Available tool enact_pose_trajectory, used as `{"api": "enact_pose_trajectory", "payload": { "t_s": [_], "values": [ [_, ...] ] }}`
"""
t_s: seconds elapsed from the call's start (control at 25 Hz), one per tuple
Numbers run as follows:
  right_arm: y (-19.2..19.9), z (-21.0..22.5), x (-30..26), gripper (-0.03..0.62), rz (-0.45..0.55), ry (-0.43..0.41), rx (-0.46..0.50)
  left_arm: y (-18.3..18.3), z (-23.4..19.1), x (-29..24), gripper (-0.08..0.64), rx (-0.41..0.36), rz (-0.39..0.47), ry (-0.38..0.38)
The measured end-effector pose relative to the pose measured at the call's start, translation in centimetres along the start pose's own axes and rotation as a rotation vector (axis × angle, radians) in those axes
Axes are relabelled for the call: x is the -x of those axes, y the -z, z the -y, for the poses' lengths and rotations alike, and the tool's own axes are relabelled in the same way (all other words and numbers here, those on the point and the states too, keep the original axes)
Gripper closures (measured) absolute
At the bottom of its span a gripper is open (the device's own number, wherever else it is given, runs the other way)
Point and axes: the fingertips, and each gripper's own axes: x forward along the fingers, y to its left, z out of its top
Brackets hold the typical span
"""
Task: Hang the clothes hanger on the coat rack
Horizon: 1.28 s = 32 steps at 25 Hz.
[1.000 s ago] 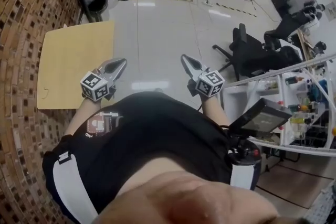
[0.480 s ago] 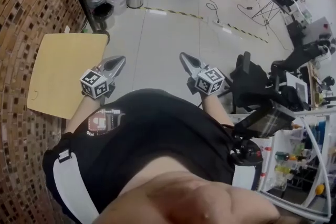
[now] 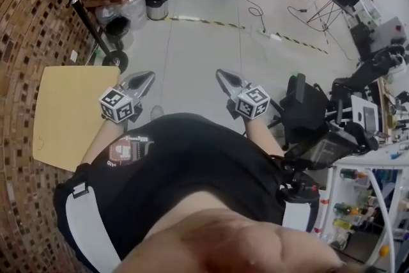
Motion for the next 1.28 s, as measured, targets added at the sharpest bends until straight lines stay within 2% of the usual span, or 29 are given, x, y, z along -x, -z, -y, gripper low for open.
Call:
{"api": "enact_pose_trajectory", "payload": {
  "t_s": [0.16,0.48,0.64,0.96,1.28],
  "values": [
    [-2.4,3.5,-4.6,0.578,0.008,0.026,0.028,-2.2,-5.3,-3.9,0.56,0.002,0.025,0.052],
    [-7.8,11.6,-15.0,0.578,0.066,0.095,0.003,-6.7,-17.5,-10.1,0.56,-0.031,-0.019,0.097],
    [-9.6,14.9,-18.8,0.578,0.085,0.113,-0.005,-8.7,-22.1,-12.7,0.56,-0.045,-0.029,0.106],
    [-10.4,24.7,-22.6,0.578,0.063,0.119,-0.047,-10.3,-28.6,-18.7,0.56,0.009,0.005,0.038],
    [-15.7,37.1,-26.9,0.578,0.051,-0.021,0.004,-14.0,-32.4,-27.8,0.56,-0.018,0.065,-0.121]
  ]
}}
